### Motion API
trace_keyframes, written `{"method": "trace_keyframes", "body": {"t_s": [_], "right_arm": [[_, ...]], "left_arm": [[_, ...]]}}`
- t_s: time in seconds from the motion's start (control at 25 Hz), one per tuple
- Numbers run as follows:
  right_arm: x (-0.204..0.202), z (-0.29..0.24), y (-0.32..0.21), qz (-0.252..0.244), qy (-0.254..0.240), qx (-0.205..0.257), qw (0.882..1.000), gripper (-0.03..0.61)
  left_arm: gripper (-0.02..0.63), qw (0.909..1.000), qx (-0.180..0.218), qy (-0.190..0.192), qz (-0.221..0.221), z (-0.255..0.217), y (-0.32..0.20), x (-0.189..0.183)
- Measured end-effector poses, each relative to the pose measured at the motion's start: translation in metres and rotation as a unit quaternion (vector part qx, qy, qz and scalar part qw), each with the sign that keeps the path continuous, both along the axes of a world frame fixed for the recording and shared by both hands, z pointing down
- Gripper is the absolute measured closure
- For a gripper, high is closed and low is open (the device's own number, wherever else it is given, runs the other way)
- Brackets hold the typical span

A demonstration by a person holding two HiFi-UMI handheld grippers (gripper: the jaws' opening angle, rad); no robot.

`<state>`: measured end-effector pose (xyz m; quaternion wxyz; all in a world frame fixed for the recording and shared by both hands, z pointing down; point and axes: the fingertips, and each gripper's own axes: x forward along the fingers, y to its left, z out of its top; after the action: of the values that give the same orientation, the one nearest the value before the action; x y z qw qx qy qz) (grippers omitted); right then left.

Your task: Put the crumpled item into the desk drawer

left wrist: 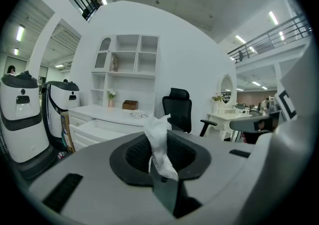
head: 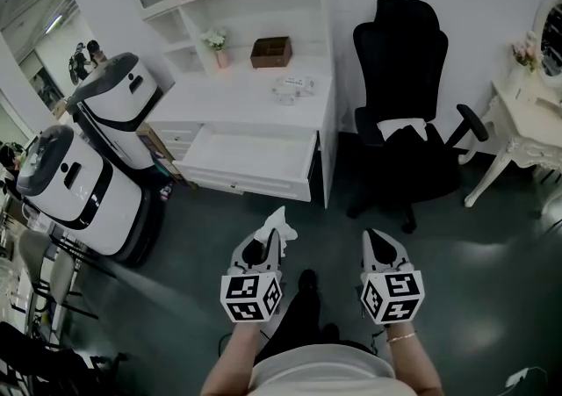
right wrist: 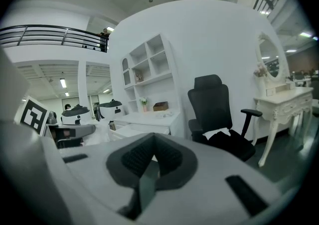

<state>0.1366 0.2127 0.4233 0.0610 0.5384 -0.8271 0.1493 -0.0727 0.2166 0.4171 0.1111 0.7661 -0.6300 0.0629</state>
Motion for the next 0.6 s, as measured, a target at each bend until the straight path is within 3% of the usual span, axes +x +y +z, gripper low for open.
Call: {"method": "trace_keyframes", "body": {"t_s": [0.6], "right_arm": [[-0.023,0.007,-0.119,0.021,0.012,-0.006,1.0,0.577]], "left_arm": [[0.549,0.9999,0.002,0.001,0.017,0.008,-0.128,-0.025]]}}
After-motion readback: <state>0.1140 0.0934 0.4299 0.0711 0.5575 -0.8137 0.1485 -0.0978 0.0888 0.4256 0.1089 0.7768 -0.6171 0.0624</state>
